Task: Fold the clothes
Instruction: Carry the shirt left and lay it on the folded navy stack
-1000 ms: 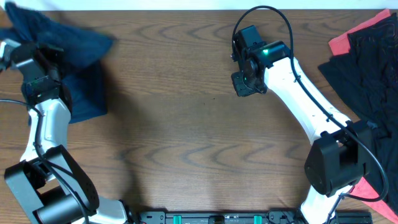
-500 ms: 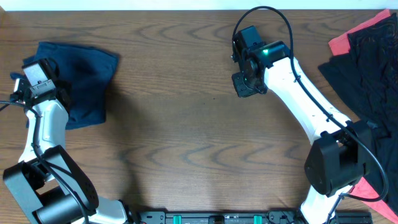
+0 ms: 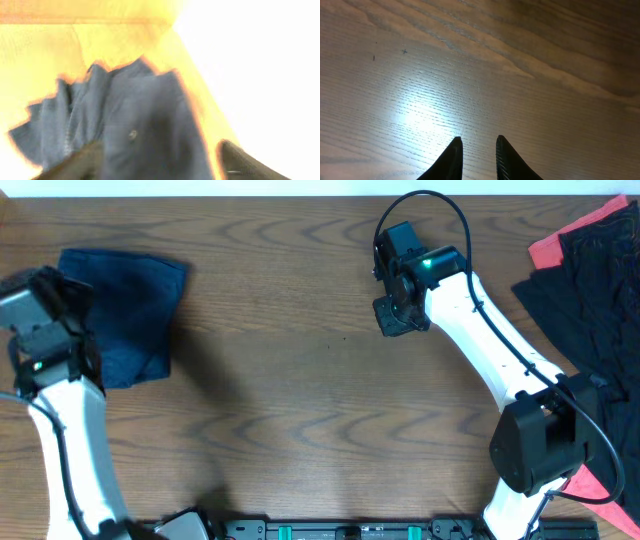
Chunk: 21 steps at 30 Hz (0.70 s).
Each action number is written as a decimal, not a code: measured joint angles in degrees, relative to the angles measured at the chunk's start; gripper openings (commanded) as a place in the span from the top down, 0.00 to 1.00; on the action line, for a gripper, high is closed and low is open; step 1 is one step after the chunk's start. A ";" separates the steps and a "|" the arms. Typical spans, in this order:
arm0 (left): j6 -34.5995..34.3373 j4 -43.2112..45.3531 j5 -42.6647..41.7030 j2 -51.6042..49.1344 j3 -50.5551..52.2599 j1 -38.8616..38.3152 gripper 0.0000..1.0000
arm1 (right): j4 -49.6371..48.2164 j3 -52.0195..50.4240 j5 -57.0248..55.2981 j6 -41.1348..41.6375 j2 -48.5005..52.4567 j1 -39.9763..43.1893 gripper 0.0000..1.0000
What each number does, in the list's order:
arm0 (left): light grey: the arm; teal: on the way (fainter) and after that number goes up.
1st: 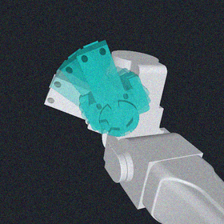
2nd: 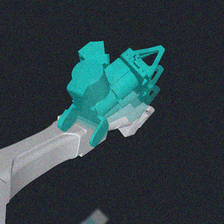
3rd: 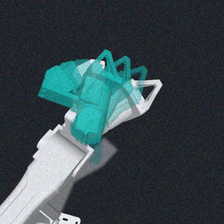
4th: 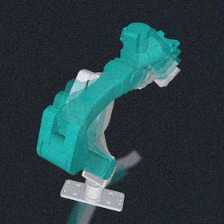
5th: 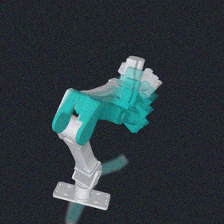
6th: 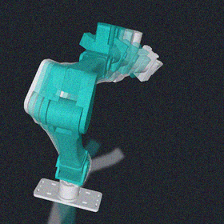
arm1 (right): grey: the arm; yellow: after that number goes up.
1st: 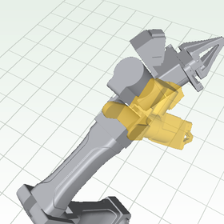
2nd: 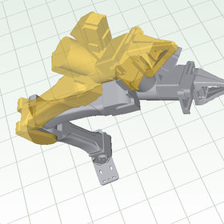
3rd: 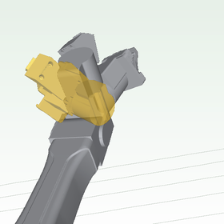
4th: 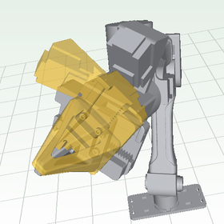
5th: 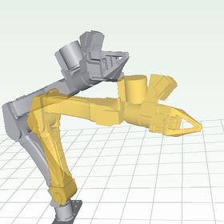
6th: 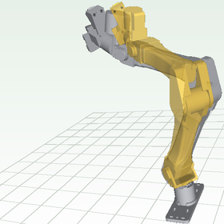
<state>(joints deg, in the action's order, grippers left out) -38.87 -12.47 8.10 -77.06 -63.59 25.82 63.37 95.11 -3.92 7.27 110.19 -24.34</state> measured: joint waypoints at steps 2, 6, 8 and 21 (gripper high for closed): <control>1.84 1.31 -0.44 0.39 -0.26 0.00 0.74 | -0.02 0.00 0.00 0.00 0.00 0.00 0.79; 3.82 1.53 -0.87 -4.90 -0.26 0.57 0.77 | 0.11 0.00 0.00 0.00 0.00 0.00 0.79; 4.31 0.85 -1.20 -8.96 -0.26 1.36 0.77 | 0.44 0.00 0.00 0.00 0.00 0.00 0.79; 4.22 -7.32 -7.78 -24.74 -0.17 9.16 0.51 | 1.16 0.00 0.00 0.00 0.00 0.02 0.80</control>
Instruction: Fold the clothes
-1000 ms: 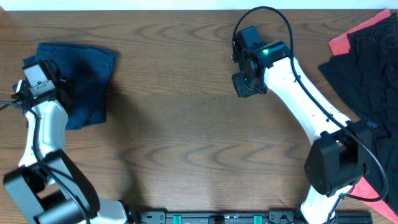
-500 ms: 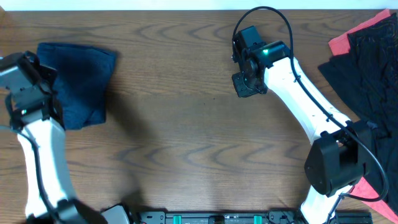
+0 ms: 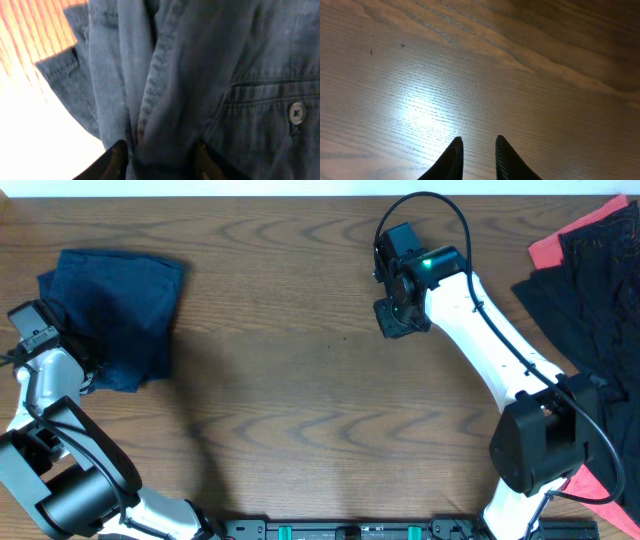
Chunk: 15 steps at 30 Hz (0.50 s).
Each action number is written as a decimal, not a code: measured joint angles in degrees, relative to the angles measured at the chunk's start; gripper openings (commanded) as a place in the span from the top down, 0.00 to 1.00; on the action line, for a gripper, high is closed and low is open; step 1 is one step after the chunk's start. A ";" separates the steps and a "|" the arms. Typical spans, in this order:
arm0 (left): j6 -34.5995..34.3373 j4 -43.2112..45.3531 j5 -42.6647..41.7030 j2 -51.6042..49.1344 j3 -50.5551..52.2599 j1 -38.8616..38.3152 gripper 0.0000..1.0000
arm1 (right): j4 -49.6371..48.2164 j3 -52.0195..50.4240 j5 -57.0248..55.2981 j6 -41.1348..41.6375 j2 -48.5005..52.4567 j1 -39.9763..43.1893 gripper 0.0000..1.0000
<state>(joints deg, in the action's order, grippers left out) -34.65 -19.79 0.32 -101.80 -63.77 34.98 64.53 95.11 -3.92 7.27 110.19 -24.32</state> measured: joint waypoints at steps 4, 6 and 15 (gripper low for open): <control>0.74 0.00 -2.89 0.07 0.00 0.00 0.37 | 0.15 0.00 0.00 0.70 0.00 0.00 0.83; 1.92 0.74 -5.46 0.70 0.00 0.00 0.33 | 0.07 0.00 -0.02 1.75 0.00 0.00 0.83; 8.57 4.37 -12.57 18.78 0.20 -1.66 0.02 | -4.92 -0.02 1.07 9.60 0.00 2.58 0.39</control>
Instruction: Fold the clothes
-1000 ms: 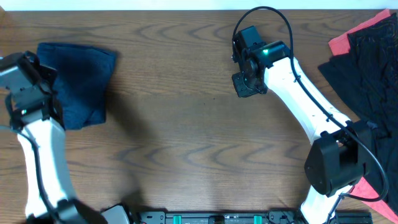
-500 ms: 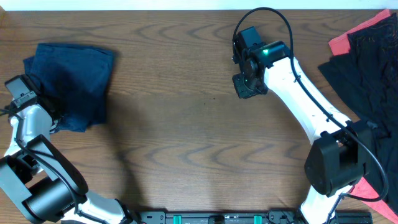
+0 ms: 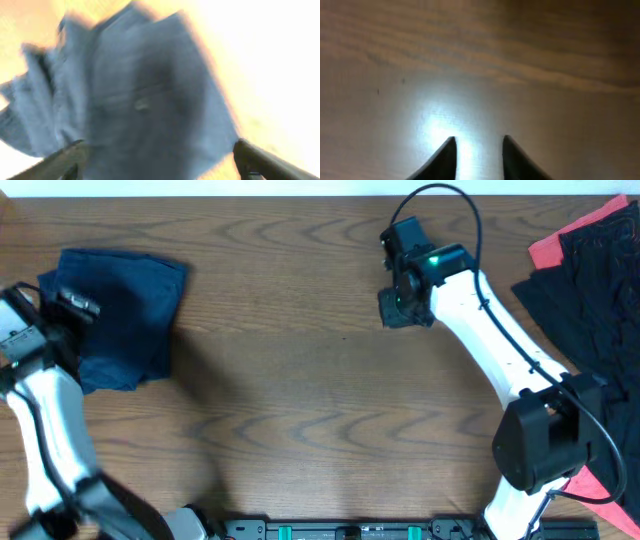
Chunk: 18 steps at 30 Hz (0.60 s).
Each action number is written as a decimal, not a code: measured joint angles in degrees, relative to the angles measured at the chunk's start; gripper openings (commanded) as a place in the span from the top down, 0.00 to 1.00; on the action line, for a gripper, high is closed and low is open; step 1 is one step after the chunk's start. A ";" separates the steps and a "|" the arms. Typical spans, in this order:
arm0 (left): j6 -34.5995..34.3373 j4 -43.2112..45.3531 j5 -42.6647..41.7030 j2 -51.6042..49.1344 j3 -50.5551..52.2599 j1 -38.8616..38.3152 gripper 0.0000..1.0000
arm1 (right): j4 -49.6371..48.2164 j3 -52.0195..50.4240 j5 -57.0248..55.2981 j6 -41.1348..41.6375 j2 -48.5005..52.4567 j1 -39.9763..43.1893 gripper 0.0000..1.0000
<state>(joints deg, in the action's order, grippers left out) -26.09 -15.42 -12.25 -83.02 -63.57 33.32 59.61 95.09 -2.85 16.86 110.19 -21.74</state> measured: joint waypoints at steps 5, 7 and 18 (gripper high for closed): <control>5.05 -0.37 -1.05 7.04 0.00 -5.05 0.02 | -3.15 0.00 3.63 1.75 0.00 4.90 0.01; 6.45 -1.66 -1.14 7.67 0.00 -7.67 0.02 | -3.56 0.00 4.83 1.95 0.00 6.93 0.01; 16.87 -14.53 3.93 7.69 0.02 -29.59 0.02 | -2.93 0.00 8.79 -0.61 0.00 18.99 0.01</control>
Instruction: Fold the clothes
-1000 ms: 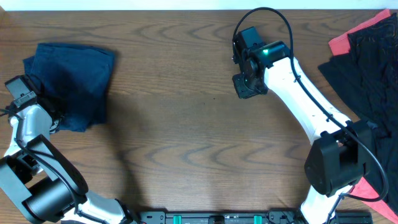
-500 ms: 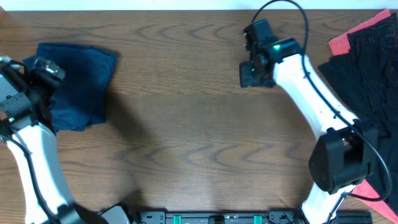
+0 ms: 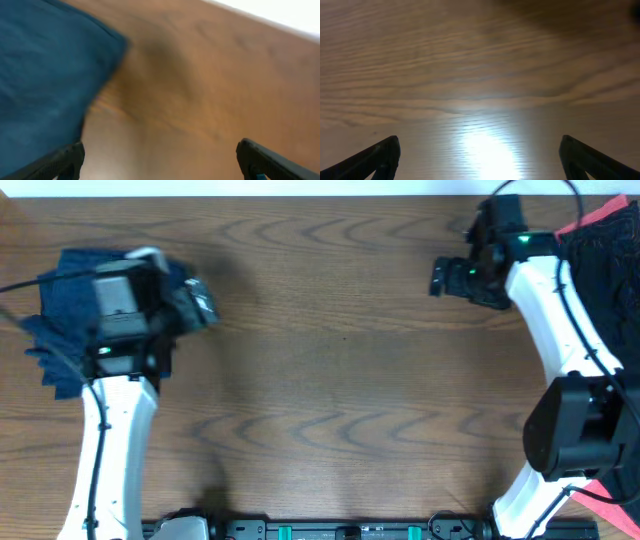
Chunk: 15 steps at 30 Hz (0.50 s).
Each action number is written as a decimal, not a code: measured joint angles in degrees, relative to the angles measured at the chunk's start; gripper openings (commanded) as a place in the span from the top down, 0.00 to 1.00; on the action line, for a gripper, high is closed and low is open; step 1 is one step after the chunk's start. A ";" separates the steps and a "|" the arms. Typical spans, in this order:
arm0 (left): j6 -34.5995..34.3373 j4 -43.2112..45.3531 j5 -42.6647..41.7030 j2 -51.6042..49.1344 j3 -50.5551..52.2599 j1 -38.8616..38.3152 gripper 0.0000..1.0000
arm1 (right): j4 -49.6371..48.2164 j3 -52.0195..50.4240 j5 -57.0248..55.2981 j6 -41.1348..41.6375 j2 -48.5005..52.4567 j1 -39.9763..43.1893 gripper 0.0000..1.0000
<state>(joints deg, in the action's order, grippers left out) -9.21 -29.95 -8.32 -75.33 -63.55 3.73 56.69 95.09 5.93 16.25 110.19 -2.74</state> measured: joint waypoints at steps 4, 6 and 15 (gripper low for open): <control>1.79 -9.33 1.64 0.00 0.02 -3.19 0.02 | 4.22 0.00 1.44 -0.79 -0.07 3.34 0.01; 2.03 -13.73 2.34 0.11 0.02 -3.19 0.02 | 6.25 -0.02 1.79 -1.03 -0.50 4.92 0.01; 1.95 -23.41 3.39 11.61 0.11 -2.99 0.02 | 6.54 -2.67 0.90 -2.27 -12.44 6.54 0.01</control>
<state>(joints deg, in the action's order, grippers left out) -7.27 -53.36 -4.93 -63.72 -63.44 0.73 63.22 92.42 6.83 13.98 97.76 3.79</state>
